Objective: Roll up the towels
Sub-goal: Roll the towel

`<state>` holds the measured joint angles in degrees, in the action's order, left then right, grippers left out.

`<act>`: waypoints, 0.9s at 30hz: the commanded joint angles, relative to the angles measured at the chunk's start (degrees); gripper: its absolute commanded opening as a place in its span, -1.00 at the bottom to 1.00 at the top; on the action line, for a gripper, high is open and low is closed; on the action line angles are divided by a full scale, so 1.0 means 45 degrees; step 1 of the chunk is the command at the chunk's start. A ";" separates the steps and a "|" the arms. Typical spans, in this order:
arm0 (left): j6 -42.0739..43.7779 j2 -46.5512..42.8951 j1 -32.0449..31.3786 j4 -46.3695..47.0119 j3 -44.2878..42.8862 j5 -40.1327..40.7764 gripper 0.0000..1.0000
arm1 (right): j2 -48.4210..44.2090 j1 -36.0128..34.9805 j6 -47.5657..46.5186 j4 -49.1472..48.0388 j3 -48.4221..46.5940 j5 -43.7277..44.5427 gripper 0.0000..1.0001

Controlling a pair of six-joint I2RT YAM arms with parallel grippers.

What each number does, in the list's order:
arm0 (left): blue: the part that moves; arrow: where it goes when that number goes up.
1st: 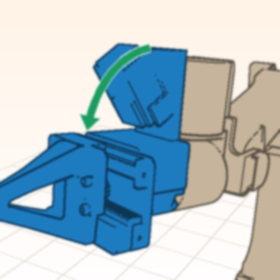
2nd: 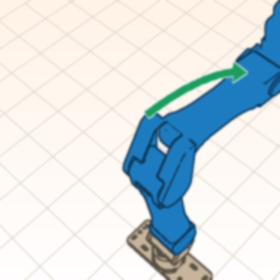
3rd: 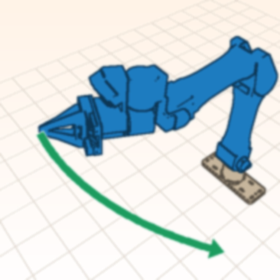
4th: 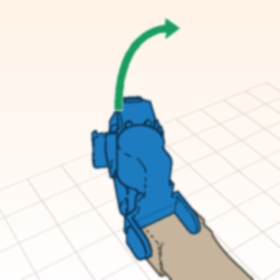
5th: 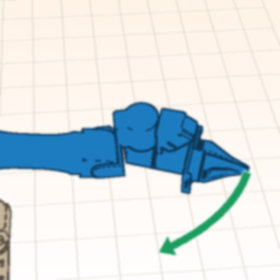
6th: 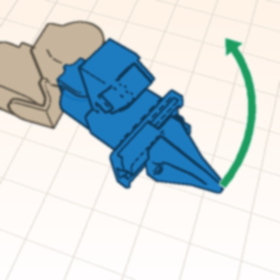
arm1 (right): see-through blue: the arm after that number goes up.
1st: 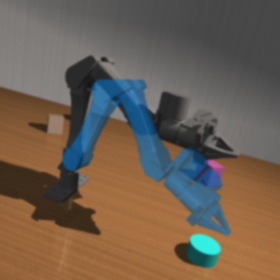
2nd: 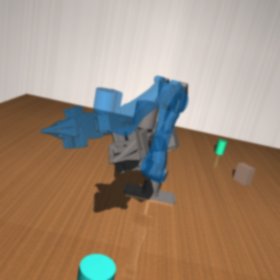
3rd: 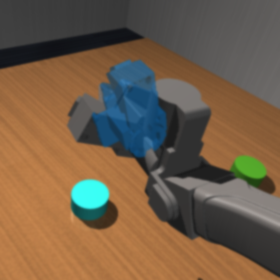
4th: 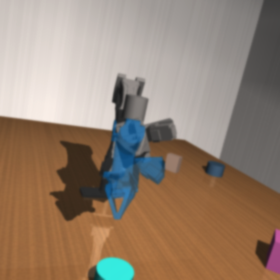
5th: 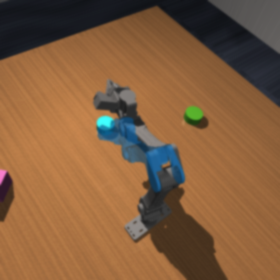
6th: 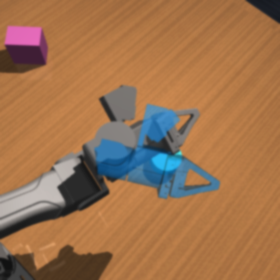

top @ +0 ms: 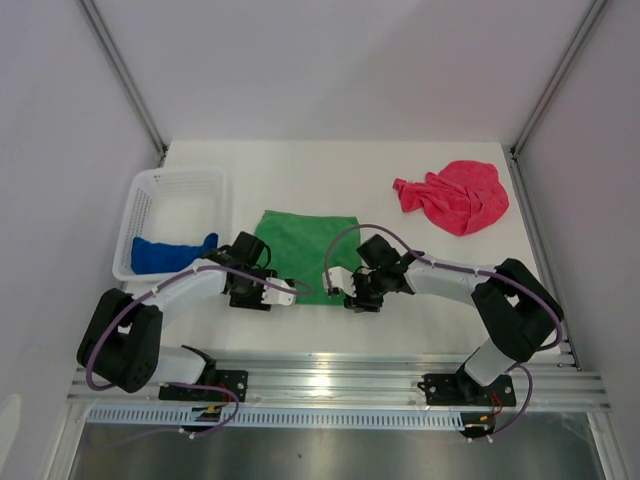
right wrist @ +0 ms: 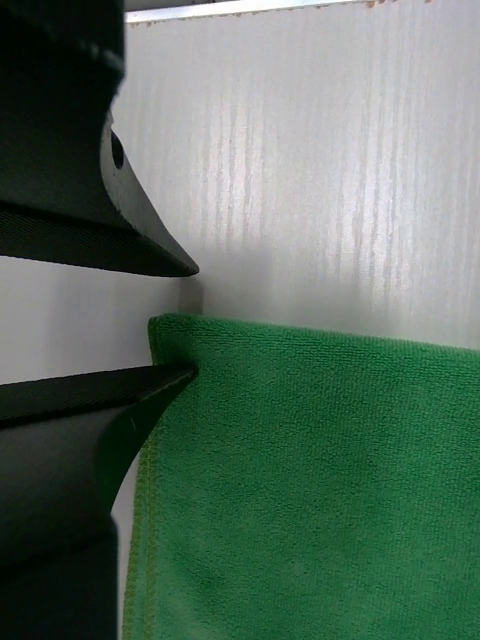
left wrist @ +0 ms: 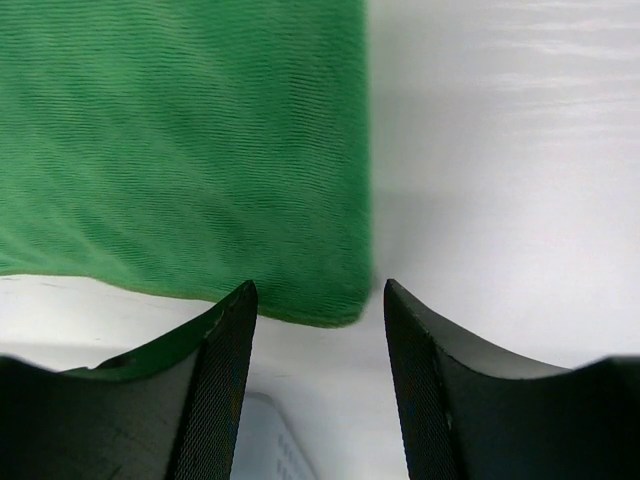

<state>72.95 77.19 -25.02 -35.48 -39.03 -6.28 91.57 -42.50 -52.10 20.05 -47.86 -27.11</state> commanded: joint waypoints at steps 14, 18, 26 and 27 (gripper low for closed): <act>-0.0721 0.0424 -0.0125 0.0756 0.0645 -0.0147 -0.16 | 0.0902 -0.0282 0.0366 0.0543 -0.0909 0.1964 -0.95; -0.1482 0.0484 -0.0242 0.0582 0.0547 -0.0185 -0.99 | 0.0453 -0.0282 0.0463 0.1263 -0.0947 0.1767 -1.00; -0.3807 0.0269 -0.0242 -0.2462 -0.1326 -0.1609 -0.99 | -0.1166 -0.0243 0.0035 0.3921 -0.0948 0.1320 -1.00; -0.3886 0.0308 -0.0261 -0.2833 -0.1444 -0.1766 -0.99 | -0.1343 -0.0262 -0.0024 0.4097 -0.0909 0.1222 -1.00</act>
<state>60.20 78.39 -25.78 -40.40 -42.15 -9.72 89.89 -43.66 -50.96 30.76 -51.99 -20.23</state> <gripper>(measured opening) 0.011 0.010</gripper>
